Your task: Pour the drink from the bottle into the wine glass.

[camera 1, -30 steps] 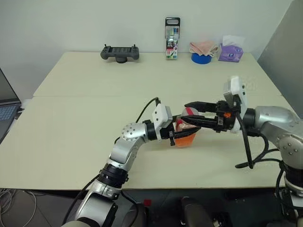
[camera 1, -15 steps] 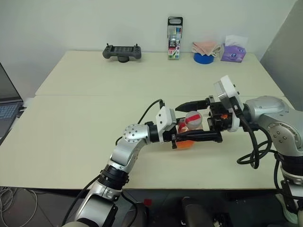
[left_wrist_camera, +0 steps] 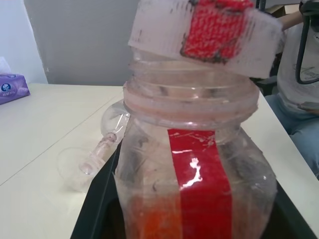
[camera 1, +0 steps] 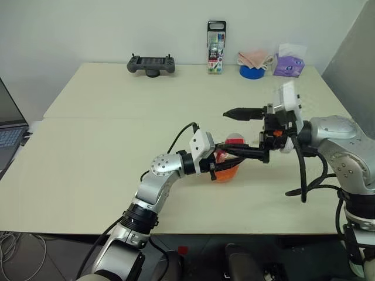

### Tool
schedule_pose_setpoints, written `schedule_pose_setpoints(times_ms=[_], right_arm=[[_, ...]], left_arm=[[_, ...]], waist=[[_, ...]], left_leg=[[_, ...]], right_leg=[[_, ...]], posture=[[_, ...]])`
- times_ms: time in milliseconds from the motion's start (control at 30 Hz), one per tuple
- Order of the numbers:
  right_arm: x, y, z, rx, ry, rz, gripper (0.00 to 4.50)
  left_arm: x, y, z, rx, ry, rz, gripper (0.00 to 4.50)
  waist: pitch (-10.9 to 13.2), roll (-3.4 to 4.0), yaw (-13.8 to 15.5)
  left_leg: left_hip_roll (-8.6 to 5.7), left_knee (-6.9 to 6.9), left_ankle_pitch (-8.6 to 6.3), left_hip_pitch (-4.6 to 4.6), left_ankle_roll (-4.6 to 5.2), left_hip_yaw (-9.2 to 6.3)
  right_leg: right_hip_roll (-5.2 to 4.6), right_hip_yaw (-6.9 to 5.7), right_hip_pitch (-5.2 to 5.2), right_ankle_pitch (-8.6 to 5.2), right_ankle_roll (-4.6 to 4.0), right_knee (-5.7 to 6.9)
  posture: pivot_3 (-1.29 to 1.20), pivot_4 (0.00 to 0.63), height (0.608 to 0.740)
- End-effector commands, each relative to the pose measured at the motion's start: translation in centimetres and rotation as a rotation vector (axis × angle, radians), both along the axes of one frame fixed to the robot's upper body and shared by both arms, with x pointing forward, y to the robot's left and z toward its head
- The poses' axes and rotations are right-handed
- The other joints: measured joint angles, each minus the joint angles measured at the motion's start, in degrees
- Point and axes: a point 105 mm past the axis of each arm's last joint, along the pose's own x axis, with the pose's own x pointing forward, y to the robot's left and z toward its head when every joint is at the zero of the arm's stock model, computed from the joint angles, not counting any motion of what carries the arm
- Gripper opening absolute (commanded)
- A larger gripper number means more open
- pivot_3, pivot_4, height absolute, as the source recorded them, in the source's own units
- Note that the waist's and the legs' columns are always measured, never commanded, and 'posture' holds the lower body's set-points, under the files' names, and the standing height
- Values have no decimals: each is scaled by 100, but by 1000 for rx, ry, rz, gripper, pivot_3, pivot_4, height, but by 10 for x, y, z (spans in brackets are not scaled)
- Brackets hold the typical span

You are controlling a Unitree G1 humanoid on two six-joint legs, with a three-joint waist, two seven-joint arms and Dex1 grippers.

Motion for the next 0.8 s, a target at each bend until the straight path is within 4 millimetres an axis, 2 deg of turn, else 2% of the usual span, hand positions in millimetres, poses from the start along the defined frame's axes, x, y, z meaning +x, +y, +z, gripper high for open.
schedule_pose_setpoints(times_ms=[33, 167, 300, 467, 600, 800], right_arm=[[-6, -7, 12, 43, -65, -70, 4500], [-17, -14, -1, 80, -24, -166, 4500], [-19, -22, 0, 191, -48, -317, 4500], [-30, -5, -4, 288, -41, -381, 4500], [-26, 1, -10, 314, -52, -467, 4500], [-23, 5, -18, 297, -41, -499, 4500]], left_arm=[[1, 2, 18, -48, -59, 10, 1680], [2, 4, 20, -58, -67, 24, 1680], [3, 6, 22, -71, -72, 35, 1680], [3, 7, 19, -67, -69, 35, 1680], [3, 5, 19, -66, -70, 27, 1680], [1, 1, 24, -77, -75, 21, 1680]], waist=[[0, 0, 0], [0, 0, 14], [0, 0, -1], [-1, 1, -5], [-1, 1, -8], [-1, 1, -9]], left_leg=[[0, 0, 0, 0, 0, 2], [1, 0, 0, 0, 0, -1], [1, -1, 0, 2, 0, 4], [1, 2, 0, 4, 0, 1], [1, 2, 0, 3, 0, 2], [0, 1, 0, 3, 0, 2]], right_leg=[[0, 1, 0, 1, -2, 1], [0, -1, 0, 1, -2, 1], [1, 6, -1, -7, 12, 3], [3, 4, 0, -7, 13, 9], [4, 5, 0, -7, 13, 8], [3, 5, 0, -7, 13, 5]], posture=[[0, 150, 740], [0, 150, 740], [0, 150, 740], [0, 150, 740], [0, 150, 740], [0, 150, 740]])
